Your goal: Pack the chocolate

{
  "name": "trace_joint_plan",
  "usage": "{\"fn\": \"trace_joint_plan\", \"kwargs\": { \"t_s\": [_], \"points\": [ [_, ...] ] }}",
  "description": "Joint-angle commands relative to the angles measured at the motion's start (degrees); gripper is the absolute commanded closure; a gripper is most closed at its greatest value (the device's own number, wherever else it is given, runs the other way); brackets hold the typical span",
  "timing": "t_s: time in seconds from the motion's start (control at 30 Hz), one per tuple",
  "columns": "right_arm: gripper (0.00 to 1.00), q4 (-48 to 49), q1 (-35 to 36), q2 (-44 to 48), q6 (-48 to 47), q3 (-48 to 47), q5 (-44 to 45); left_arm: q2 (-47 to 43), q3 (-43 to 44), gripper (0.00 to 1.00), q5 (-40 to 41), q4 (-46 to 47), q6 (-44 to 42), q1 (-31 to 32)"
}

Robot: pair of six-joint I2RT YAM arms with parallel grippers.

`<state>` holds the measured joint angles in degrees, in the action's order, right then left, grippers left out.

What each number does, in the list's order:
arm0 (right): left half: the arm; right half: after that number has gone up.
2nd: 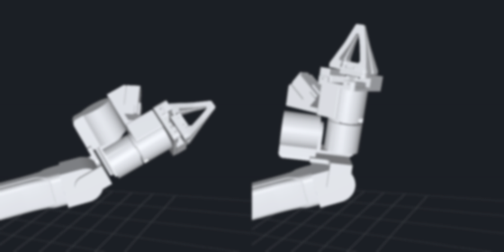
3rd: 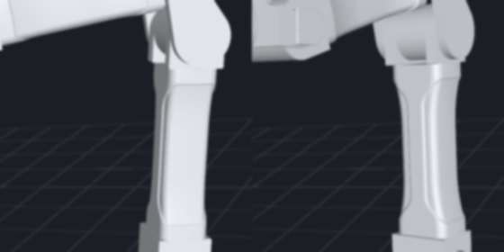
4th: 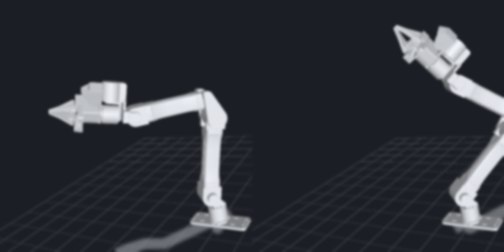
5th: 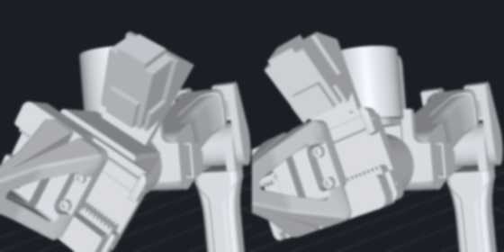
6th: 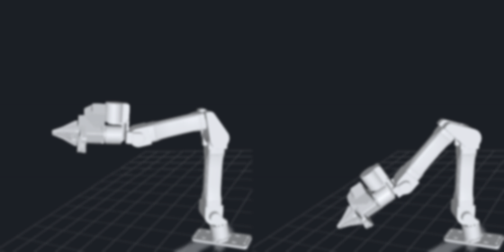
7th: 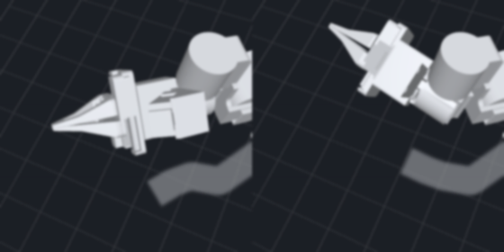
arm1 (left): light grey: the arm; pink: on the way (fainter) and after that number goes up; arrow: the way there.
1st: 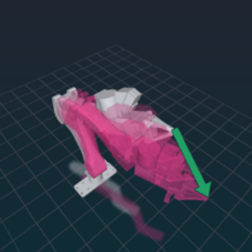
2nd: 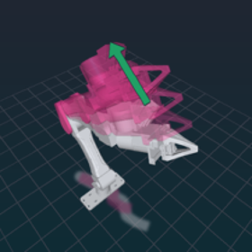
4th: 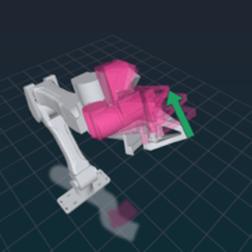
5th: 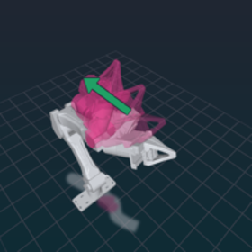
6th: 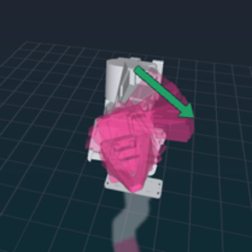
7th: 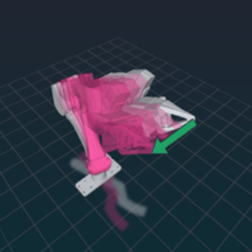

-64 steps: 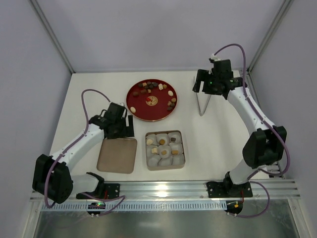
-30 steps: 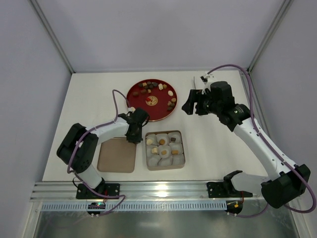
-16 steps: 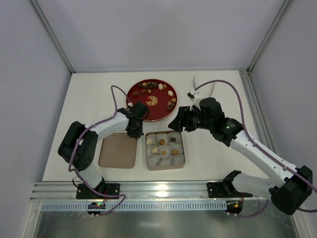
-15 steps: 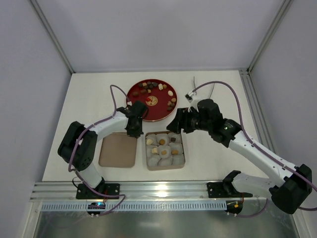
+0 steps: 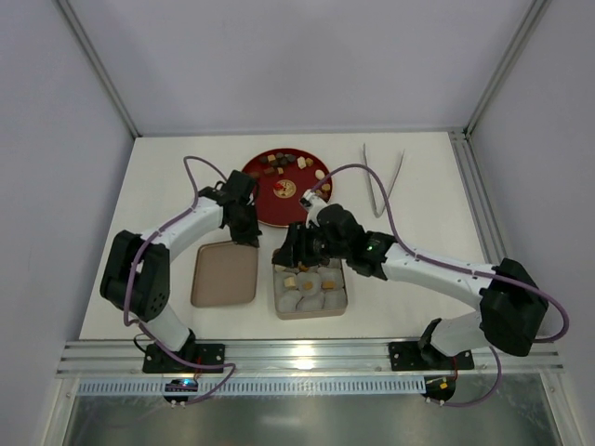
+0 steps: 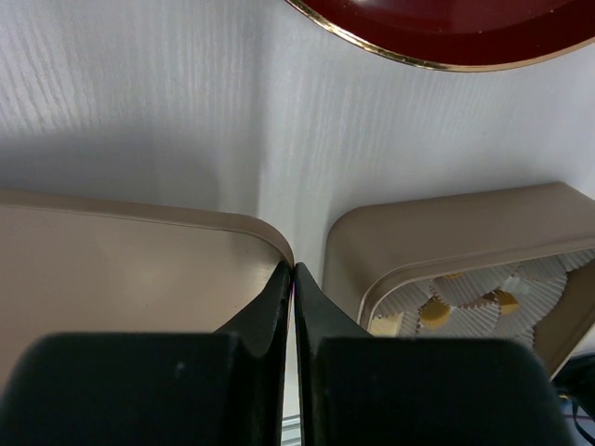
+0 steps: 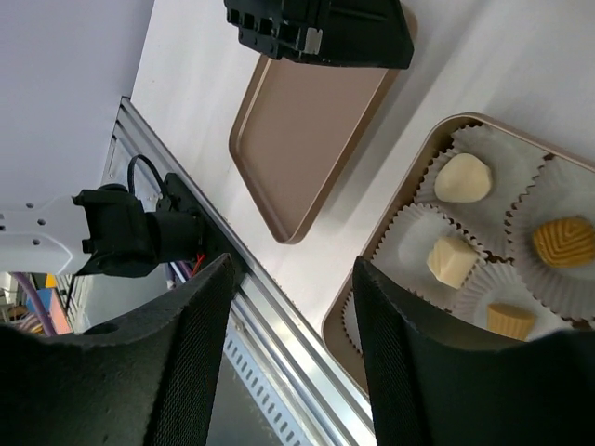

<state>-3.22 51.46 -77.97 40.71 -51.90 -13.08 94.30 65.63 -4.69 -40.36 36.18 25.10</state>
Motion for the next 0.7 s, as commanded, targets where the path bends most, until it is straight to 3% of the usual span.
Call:
{"fn": "trace_joint_plan", "kwargs": {
  "t_s": [0.0,0.67],
  "points": [
    [0.44,8.6,1.8,-4.5,3.8,-1.5,2.0,-2.1,2.5,1.0,-4.9,-0.5,1.5,-0.9],
    [0.46,13.0,5.5,-17.5,8.0,-6.9,5.0,-3.2,3.1,1.0,-11.9,0.5,3.5,-4.3]
  ]
}}
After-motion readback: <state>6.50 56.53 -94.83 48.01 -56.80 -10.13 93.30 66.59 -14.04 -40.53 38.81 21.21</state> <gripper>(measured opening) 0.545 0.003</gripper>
